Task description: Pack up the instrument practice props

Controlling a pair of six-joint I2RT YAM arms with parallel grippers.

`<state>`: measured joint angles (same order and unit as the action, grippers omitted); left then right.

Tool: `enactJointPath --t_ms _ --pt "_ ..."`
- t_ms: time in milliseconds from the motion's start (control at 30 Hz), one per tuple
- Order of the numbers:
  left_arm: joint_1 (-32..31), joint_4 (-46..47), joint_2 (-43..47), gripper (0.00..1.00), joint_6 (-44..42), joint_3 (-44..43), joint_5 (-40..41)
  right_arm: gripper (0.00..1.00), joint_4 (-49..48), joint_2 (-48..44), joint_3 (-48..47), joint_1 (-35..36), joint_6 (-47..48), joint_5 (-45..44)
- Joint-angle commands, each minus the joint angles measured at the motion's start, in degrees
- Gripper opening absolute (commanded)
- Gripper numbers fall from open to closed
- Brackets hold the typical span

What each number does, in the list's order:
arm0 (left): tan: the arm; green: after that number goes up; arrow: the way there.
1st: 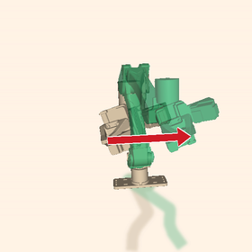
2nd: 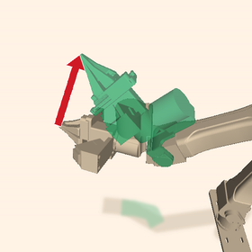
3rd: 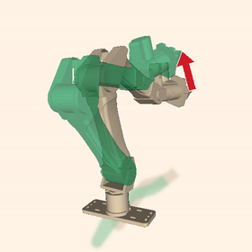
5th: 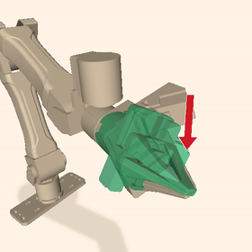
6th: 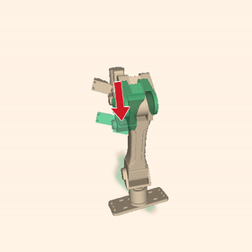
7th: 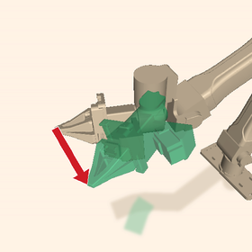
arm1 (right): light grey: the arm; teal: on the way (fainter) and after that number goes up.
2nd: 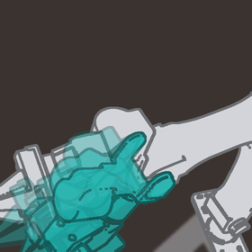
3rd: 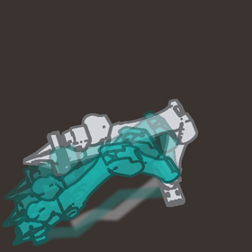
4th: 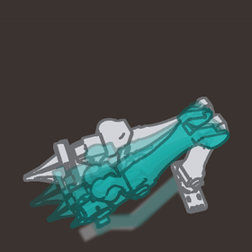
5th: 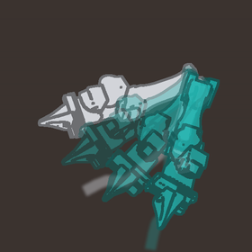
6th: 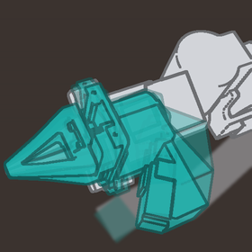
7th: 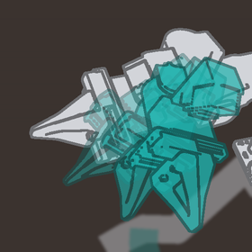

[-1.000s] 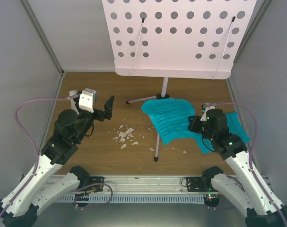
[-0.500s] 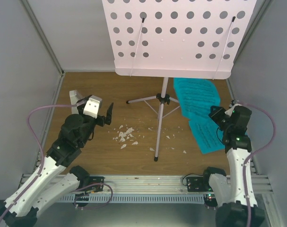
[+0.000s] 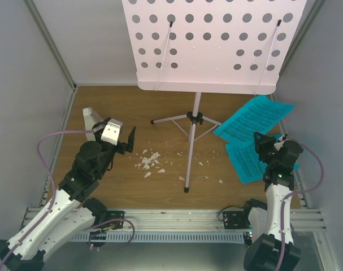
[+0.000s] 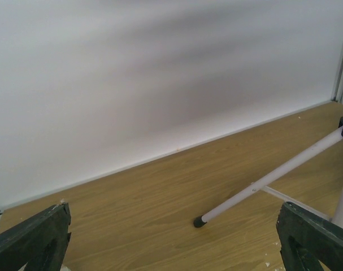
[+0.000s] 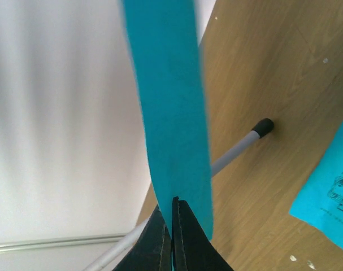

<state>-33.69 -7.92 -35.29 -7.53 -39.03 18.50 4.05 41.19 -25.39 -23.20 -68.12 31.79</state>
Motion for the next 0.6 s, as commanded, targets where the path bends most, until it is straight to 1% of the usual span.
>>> enactJointPath --t_ms 0,67,267,433,567 --pt "0.3 3.9 1.2 0.99 0.7 0.9 0.0 0.0 -4.3 -2.0 -0.3 -0.6 -5.5 -1.3" --pt "0.3 3.8 1.4 0.99 0.8 0.9 0.2 0.0 -2.5 -3.0 0.1 -0.6 -5.7 -2.9" --pt "0.3 3.4 2.2 0.99 1.1 1.1 0.3 0.01 -3.5 -5.1 3.0 -0.7 -6.8 -5.5" --pt "0.3 3.4 2.7 0.99 1.3 1.3 0.3 0.0 -8.4 -3.8 2.8 -0.8 -0.2 -6.8" --pt "0.3 3.2 2.7 0.99 1.4 1.3 0.3 0.01 -11.8 -2.5 2.2 -0.9 1.9 -5.1"
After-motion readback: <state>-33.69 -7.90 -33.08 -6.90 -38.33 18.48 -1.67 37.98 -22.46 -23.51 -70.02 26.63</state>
